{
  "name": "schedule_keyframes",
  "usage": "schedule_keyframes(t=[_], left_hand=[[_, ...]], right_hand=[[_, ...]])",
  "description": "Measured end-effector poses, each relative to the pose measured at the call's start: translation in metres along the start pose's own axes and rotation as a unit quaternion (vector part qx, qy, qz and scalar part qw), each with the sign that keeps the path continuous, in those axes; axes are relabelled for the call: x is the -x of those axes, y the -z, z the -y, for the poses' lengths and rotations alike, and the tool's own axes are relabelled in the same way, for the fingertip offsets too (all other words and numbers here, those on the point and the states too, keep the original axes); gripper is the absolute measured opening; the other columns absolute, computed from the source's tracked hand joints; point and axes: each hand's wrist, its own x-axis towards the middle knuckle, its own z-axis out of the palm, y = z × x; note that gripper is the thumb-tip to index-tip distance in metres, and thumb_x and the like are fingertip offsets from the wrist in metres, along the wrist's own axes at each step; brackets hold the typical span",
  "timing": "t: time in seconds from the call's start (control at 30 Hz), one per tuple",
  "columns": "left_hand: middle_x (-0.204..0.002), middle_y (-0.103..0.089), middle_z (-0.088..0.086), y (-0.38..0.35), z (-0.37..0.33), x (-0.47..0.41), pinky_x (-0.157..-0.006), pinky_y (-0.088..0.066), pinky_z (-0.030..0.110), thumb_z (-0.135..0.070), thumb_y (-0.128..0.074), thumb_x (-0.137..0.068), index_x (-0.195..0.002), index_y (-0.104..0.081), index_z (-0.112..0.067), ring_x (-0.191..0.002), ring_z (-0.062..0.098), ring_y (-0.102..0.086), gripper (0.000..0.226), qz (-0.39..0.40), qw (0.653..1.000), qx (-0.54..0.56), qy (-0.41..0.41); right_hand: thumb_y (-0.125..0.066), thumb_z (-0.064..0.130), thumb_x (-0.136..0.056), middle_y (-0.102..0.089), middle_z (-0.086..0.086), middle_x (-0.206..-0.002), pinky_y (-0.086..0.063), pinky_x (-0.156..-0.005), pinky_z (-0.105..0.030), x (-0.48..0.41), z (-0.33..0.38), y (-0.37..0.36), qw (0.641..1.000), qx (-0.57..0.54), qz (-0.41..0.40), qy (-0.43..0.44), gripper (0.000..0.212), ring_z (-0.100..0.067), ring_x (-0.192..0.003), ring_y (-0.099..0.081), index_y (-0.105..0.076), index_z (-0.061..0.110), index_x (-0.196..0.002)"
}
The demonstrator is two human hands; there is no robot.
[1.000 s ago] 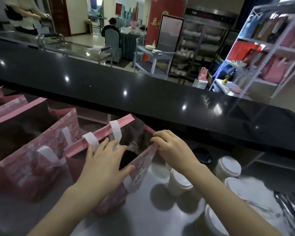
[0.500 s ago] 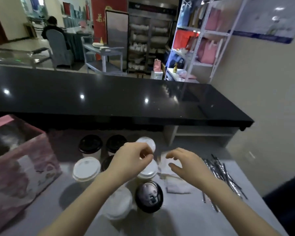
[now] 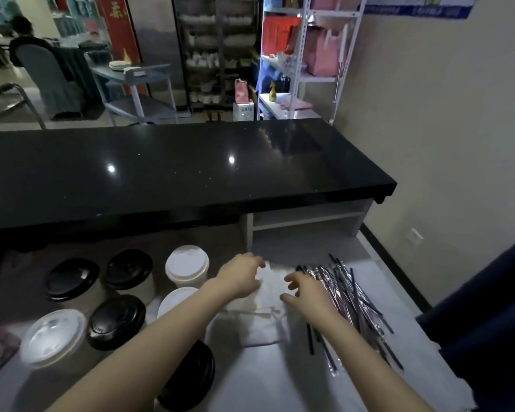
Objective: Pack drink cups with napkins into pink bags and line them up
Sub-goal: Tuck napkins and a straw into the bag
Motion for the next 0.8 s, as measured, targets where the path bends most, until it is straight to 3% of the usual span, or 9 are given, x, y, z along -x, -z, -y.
schedule_keyframes(t=[0.13,0.27,0.33,0.4,0.47,0.53,0.67,0.8], left_hand=[[-0.132,-0.052,0.009,-0.012,0.005,-0.025,-0.095,-0.045,0.043,-0.010,-0.048,-0.091,-0.136,-0.044,-0.018,-0.120,0.030,-0.047,0.046,0.006,0.998,-0.059,0.005],[-0.113,-0.059,0.005,-0.014,0.011,-0.032,-0.082,-0.047,0.038,-0.010,-0.054,-0.084,-0.120,-0.056,-0.020,-0.106,0.027,-0.054,0.037,-0.026,0.998,-0.055,0.007],[-0.098,-0.058,0.004,-0.013,0.012,-0.031,-0.073,-0.046,0.034,-0.013,-0.058,-0.082,-0.102,-0.065,-0.018,-0.098,0.026,-0.057,0.022,-0.018,0.999,-0.028,0.001],[-0.089,-0.051,0.001,-0.010,0.013,-0.030,-0.065,-0.041,0.031,-0.016,-0.062,-0.081,-0.083,-0.062,-0.018,-0.089,0.025,-0.058,0.002,-0.007,1.000,-0.022,-0.004],[-0.093,-0.050,-0.001,-0.005,0.014,-0.027,-0.066,-0.043,0.030,-0.018,-0.066,-0.080,-0.085,-0.064,-0.017,-0.086,0.021,-0.056,0.005,-0.001,1.000,-0.005,-0.002],[-0.098,-0.054,-0.001,0.002,0.015,-0.021,-0.069,-0.043,0.028,-0.021,-0.069,-0.079,-0.092,-0.066,-0.018,-0.088,0.018,-0.055,0.013,0.010,1.000,0.010,-0.010],[-0.083,-0.062,-0.009,0.026,0.018,0.001,-0.063,-0.043,0.024,-0.028,-0.073,-0.078,-0.083,-0.062,-0.026,-0.078,0.010,-0.059,0.013,-0.009,0.997,0.068,-0.028],[-0.072,-0.061,-0.011,0.055,0.017,0.031,-0.058,-0.039,0.015,-0.030,-0.074,-0.078,-0.079,-0.060,-0.032,-0.069,0.002,-0.056,0.014,-0.101,0.983,0.147,-0.055]], right_hand=[[-0.075,0.029,-0.078,-0.070,-0.001,-0.105,-0.045,-0.079,-0.024,-0.022,-0.003,-0.018,0.998,-0.054,0.012,-0.024,0.044,-0.018,-0.094,-0.064,-0.063,0.018,-0.119],[-0.077,0.033,-0.076,-0.065,0.007,-0.086,-0.041,-0.072,-0.022,-0.032,-0.003,-0.034,0.997,-0.075,0.003,-0.029,0.052,-0.014,-0.086,-0.061,-0.059,0.020,-0.124],[-0.077,0.034,-0.075,-0.061,0.010,-0.079,-0.038,-0.069,-0.022,-0.035,-0.003,-0.038,0.996,-0.082,-0.001,-0.034,0.052,-0.011,-0.080,-0.056,-0.060,0.022,-0.122],[-0.079,0.034,-0.073,-0.058,0.012,-0.072,-0.035,-0.058,-0.018,-0.037,-0.002,-0.038,0.996,-0.085,-0.002,-0.031,0.034,-0.011,-0.074,-0.056,-0.064,0.027,-0.104],[-0.080,0.034,-0.072,-0.055,0.010,-0.065,-0.033,-0.050,-0.016,-0.036,0.000,-0.037,0.997,-0.082,-0.009,-0.012,0.022,-0.009,-0.062,-0.054,-0.060,0.026,-0.078],[-0.079,0.028,-0.073,-0.052,0.007,-0.065,-0.035,-0.053,-0.018,-0.033,0.003,-0.034,0.995,-0.098,-0.020,0.009,0.022,-0.002,-0.057,-0.049,-0.059,0.022,-0.070],[-0.075,0.019,-0.079,-0.067,0.008,-0.080,-0.047,-0.069,-0.021,-0.021,0.016,-0.017,0.976,-0.213,-0.008,0.043,0.009,-0.008,-0.076,-0.064,-0.067,0.023,-0.081],[-0.075,0.012,-0.080,-0.066,0.012,-0.069,-0.043,-0.063,-0.018,-0.006,0.044,0.011,0.954,-0.274,-0.013,0.122,0.013,0.001,-0.067,-0.057,-0.069,0.025,-0.081]])
